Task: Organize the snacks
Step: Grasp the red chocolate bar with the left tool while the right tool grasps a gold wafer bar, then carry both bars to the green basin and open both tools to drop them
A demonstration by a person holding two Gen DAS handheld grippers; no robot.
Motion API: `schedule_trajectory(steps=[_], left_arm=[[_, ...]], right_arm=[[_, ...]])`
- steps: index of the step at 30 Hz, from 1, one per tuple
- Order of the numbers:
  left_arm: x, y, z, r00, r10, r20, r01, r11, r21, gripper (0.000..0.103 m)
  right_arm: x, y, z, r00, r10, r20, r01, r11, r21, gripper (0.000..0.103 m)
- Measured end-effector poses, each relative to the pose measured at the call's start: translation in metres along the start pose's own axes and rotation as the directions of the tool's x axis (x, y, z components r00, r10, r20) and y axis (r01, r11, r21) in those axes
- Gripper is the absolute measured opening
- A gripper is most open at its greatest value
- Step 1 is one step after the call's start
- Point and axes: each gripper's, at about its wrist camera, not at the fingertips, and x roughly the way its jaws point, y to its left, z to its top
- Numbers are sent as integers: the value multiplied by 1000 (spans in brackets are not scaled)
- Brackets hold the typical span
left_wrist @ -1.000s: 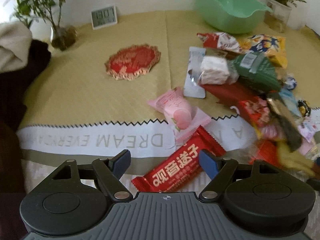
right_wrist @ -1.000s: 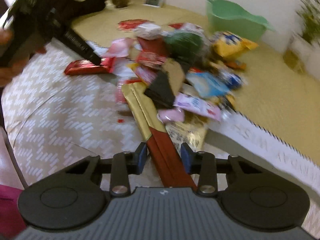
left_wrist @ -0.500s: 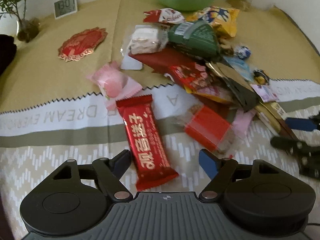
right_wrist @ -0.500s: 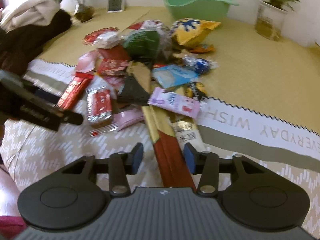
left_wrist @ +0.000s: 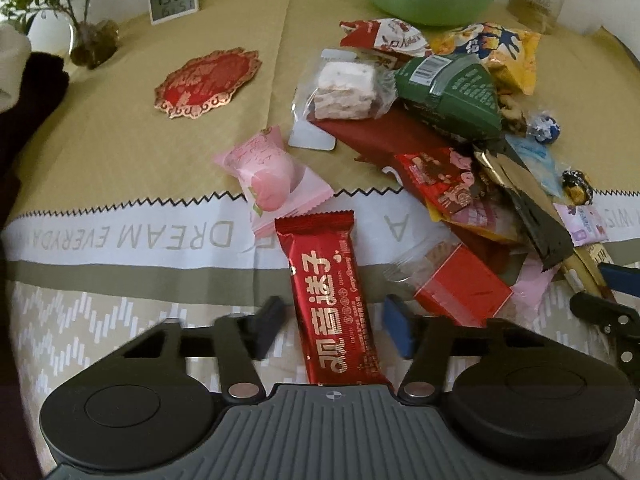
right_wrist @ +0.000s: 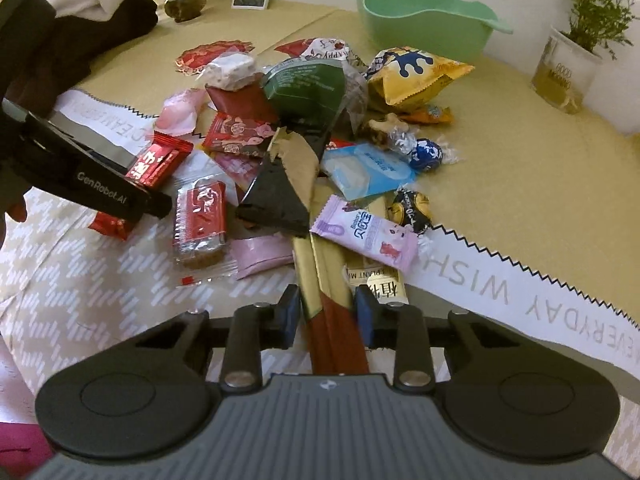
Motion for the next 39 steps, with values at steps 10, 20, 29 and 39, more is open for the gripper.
schedule_trajectory(steps=[10, 20, 29, 39], left_arm=[[-31, -8, 17, 999, 27, 31, -28, 999, 22, 99], [-72, -23, 84, 991, -4, 134, -4, 998, 57, 99], [-83, -41, 154, 976, -57, 211, 31, 992, 122, 99], [-69, -53, 219, 963, -105, 247, 59, 980, 189, 99]], right_arm=[[-27, 1, -3, 990, 138, 23, -138, 990, 16, 32], [-62, -33, 37, 964, 189, 187, -224, 956, 188, 15], [-50, -70, 83, 956, 125, 265, -208, 927, 313, 15], [-37, -107, 147, 939, 69, 338, -206, 898, 388, 15]])
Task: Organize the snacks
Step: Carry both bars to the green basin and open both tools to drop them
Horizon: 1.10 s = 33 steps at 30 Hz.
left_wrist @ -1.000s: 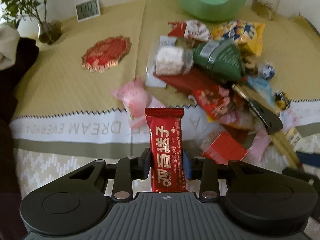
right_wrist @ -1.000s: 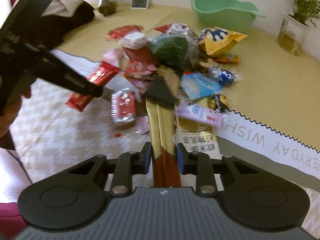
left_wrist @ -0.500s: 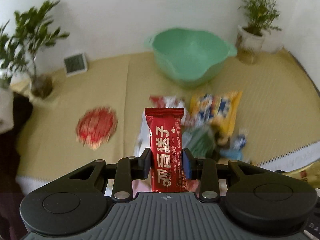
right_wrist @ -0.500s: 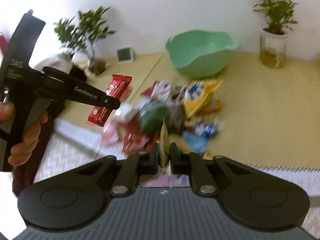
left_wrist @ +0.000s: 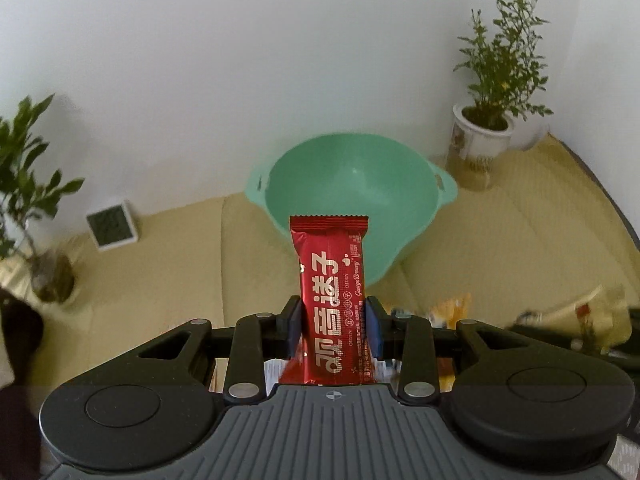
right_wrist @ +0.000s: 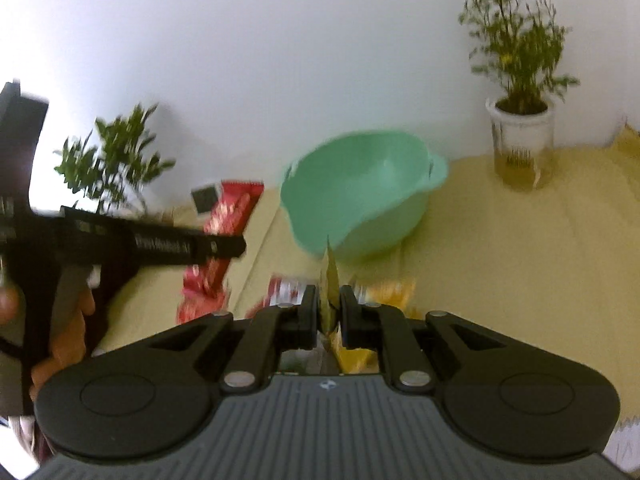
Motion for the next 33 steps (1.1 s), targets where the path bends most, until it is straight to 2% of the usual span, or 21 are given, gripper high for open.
schedule_trajectory(steps=[7, 13, 19, 20, 22, 26, 27, 28, 33], left_arm=[[33, 12, 39, 1000, -10, 22, 9, 1000, 17, 99], [67, 21, 63, 999, -24, 24, 24, 999, 28, 99], [104, 25, 65, 999, -46, -10, 46, 999, 12, 98], [108, 25, 65, 999, -41, -14, 41, 999, 15, 101], [115, 24, 63, 1000, -24, -17, 25, 999, 25, 103], [118, 20, 58, 1000, -3, 8, 3, 998, 69, 103], [117, 20, 56, 1000, 3, 24, -5, 996, 87, 103], [113, 18, 54, 999, 11, 45, -16, 994, 105, 103], [87, 6, 41, 986, 47, 162, -81, 974, 210, 103]], right_arm=[[36, 2, 59, 994, -57, 95, 55, 998, 22, 15], [79, -3, 85, 992, -97, 85, 96, 995, 17, 15], [117, -9, 94, 990, -135, 40, 136, 991, -7, 15], [122, -7, 94, 990, -141, 30, 142, 990, -16, 16], [129, -5, 93, 986, -164, 19, 165, 985, -46, 21], [128, -6, 91, 980, -195, 29, 196, 979, -46, 47], [124, -6, 90, 980, -194, 33, 195, 980, -35, 59], [120, -7, 89, 981, -191, 38, 192, 981, -27, 66], [93, -6, 71, 981, -176, 76, 178, 984, -22, 67]])
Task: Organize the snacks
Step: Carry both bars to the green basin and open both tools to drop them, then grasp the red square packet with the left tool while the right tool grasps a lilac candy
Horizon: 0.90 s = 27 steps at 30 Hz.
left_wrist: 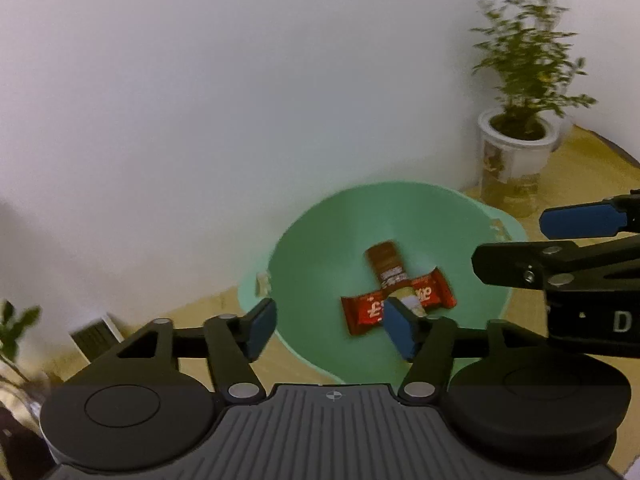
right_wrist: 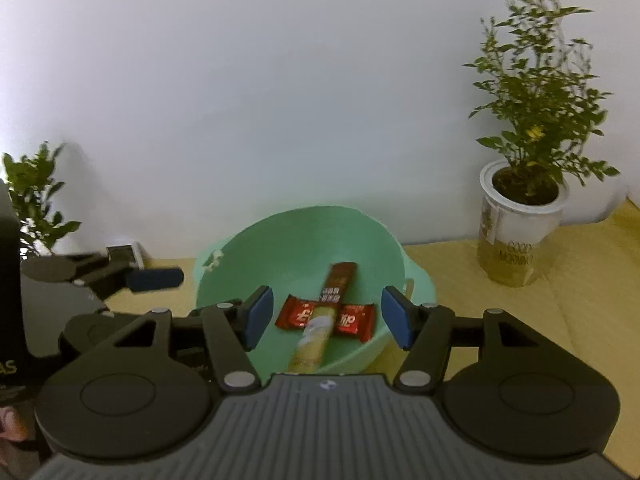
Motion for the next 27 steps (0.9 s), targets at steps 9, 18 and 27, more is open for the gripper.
schedule_trajectory(steps=[9, 18, 27], left_arm=[[-53, -4, -31, 1000, 7, -24, -8, 1000, -27, 103], [-107, -20, -132, 982, 0, -188, -33, 985, -168, 103], [-128, -50, -212, 955, -45, -294, -30, 969, -246, 103]], right_arm=[[-73, -8, -39, 998, 11, 57, -10, 1000, -29, 89], [-129, -4, -129, 997, 39, -64, -46, 992, -118, 92], [-140, 2, -207, 970, 8, -241, -56, 980, -190, 92]])
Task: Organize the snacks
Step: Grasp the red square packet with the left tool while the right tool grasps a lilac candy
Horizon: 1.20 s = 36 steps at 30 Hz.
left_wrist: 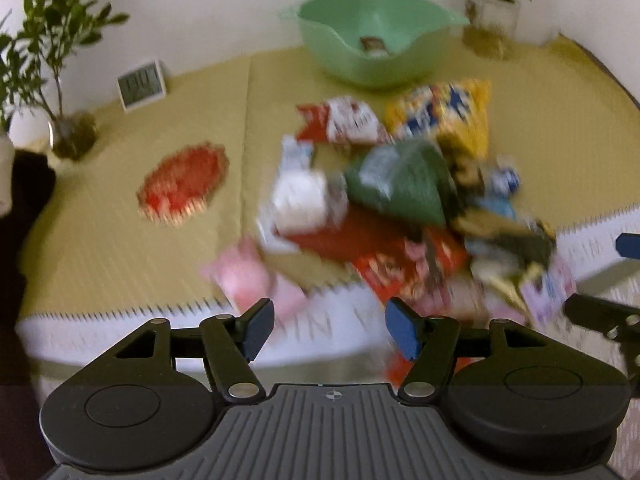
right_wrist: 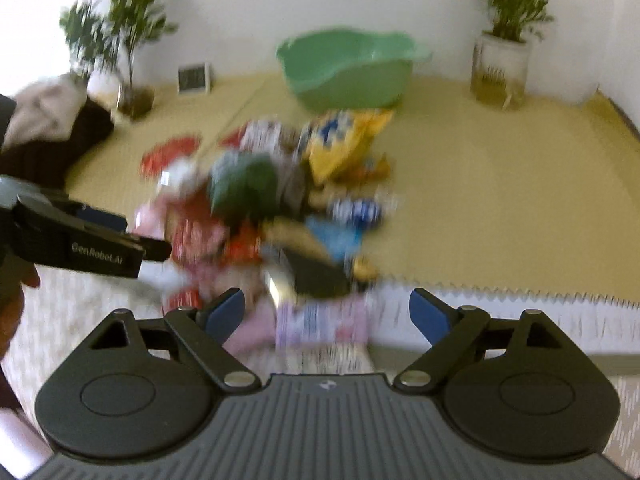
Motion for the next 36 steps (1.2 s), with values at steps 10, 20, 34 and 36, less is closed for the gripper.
schedule_trajectory(steps=[10, 20, 34, 36], left_arm=[[9, -17, -25, 996, -70, -52, 68, 997, -42, 103], [22, -22, -7, 987, -109, -120, 88, 981, -171, 103], [18, -6, -31, 992, -74, -99, 69, 996, -55, 103], [19, -4, -30, 992, -82, -101, 76, 995, -66, 103]], right_arm=[[24, 14, -39, 988, -64, -139, 47, 992, -118, 84], [5, 14, -51, 989, -58, -139, 35, 986, -162, 60], [19, 22, -24, 994, -46, -95, 31, 989, -146, 72], [26, 23, -23, 993, -50, -111, 31, 985, -168, 67]])
